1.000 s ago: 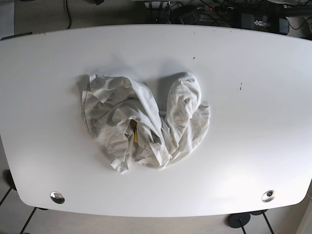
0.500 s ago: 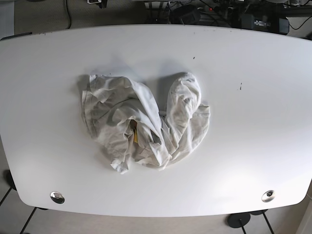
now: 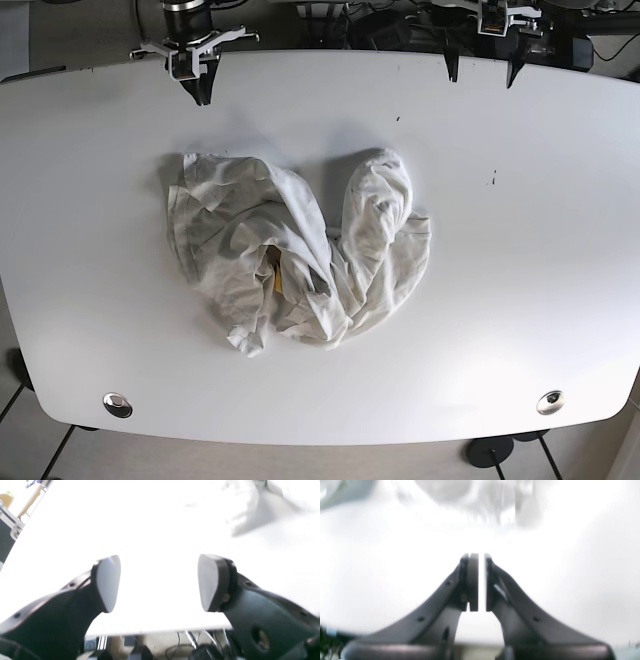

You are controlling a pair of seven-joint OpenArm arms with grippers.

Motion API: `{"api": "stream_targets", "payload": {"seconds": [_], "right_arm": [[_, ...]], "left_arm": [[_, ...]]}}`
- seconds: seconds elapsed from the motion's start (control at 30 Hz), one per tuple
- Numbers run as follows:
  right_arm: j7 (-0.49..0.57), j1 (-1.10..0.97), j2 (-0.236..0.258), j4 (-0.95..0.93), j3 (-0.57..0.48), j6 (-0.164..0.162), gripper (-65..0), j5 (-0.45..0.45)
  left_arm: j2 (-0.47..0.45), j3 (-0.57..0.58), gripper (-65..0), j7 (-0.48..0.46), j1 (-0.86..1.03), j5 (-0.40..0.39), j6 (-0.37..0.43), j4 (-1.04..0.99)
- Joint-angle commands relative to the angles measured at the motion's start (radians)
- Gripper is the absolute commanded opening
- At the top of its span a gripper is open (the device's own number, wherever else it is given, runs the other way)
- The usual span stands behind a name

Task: Fold the T-shirt properly
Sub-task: 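Lower the right gripper into the crumpled shirt and pinch a fold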

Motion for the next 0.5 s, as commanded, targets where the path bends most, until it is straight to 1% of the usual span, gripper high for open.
{"api": "stream_targets", "payload": {"seconds": [0.03, 0.07, 0.1, 0.17, 0.2, 0.23, 0.3, 0.4, 0.47, 0.5], "right_arm": [[0.007, 0.034, 0.006, 0.019, 0.000, 0.001, -48.8, 0.003], [-0.012, 0.060, 0.006, 0.019, -0.009, 0.020, -43.6, 0.003], [-0.031, 0.091, 0.006, 0.019, -0.015, 0.047, -39.0, 0.003], [-0.068, 0.140, 0.000, 0.019, -0.017, 0.084, -34.9, 0.003], [-0.085, 0.169, -0.003, 0.019, -0.018, 0.092, -33.6, 0.003], [-0.123, 0.213, -0.003, 0.019, -0.020, 0.094, -32.8, 0.004], [-0.198, 0.296, -0.003, 0.017, -0.052, 0.094, -30.6, 0.004], [-0.263, 0.394, -0.003, 0.017, -0.092, 0.094, -29.6, 0.004], [-0.321, 0.482, -0.005, 0.015, -0.115, 0.094, -26.0, 0.004], [-0.341, 0.520, -0.014, 0.014, -0.127, 0.094, -25.0, 0.004]], "left_arm": [[0.001, -0.001, -21.7, -0.026, -0.026, -0.002, 0.004, 0.014], [0.001, -0.001, -21.7, -0.026, -0.052, -0.002, 0.004, 0.013], [0.001, -0.001, -21.7, -0.025, -0.080, -0.001, 0.004, 0.010], [0.001, -0.001, -21.7, 0.006, -0.121, -0.001, 0.002, -0.001], [0.001, 0.001, -21.7, 0.030, -0.142, -0.001, 0.002, -0.001], [0.001, 0.016, -21.7, 0.064, -0.182, -0.001, 0.002, -0.001], [-0.002, 0.028, -21.7, 0.090, -0.227, -0.001, 0.002, -0.001], [-0.001, 0.030, -21.7, 0.093, -0.261, -0.001, 0.002, -0.004], [-0.001, 0.033, -21.7, 0.095, -0.267, -0.001, 0.001, -0.006], [-0.001, 0.040, -21.7, 0.095, -0.276, 0.001, 0.001, -0.006]]}}
